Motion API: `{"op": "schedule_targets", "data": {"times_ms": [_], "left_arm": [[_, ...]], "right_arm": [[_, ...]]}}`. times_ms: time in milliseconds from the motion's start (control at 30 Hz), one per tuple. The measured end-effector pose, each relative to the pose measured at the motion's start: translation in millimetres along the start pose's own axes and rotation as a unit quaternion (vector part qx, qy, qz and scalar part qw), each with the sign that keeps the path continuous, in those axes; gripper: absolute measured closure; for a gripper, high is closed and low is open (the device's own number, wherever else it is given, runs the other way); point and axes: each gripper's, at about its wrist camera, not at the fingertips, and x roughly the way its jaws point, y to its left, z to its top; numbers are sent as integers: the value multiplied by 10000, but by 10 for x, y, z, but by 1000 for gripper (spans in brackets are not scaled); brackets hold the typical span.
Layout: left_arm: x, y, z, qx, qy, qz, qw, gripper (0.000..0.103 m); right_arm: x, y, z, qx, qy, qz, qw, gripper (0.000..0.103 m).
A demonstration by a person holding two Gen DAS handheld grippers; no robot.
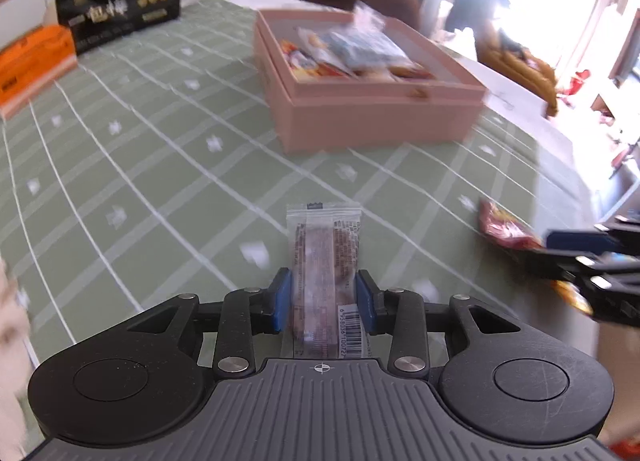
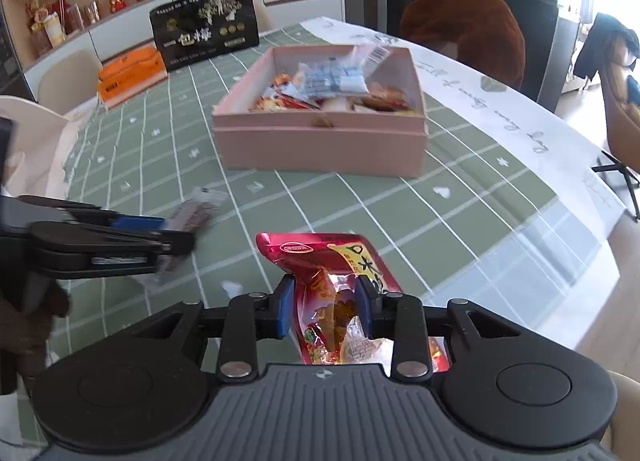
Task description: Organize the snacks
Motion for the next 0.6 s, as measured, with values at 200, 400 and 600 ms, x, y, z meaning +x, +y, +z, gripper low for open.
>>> {"op": "schedule_targets", "data": {"times_ms": [200,400,600], "left_arm": [[-191,-156,-295,-113,-70,81,9999,64],[-235,-234,-399,-229,-175,99,9995,63],[-244,-248,-425,-187,-218,104,9995,63]], "right_arm": [[-7,-217,-209,-77,-41,-102,9999,21],[168,-483,-206,-90,58,-48,9999,14],[314,-595,-150,465,99,426,9980,0]]}}
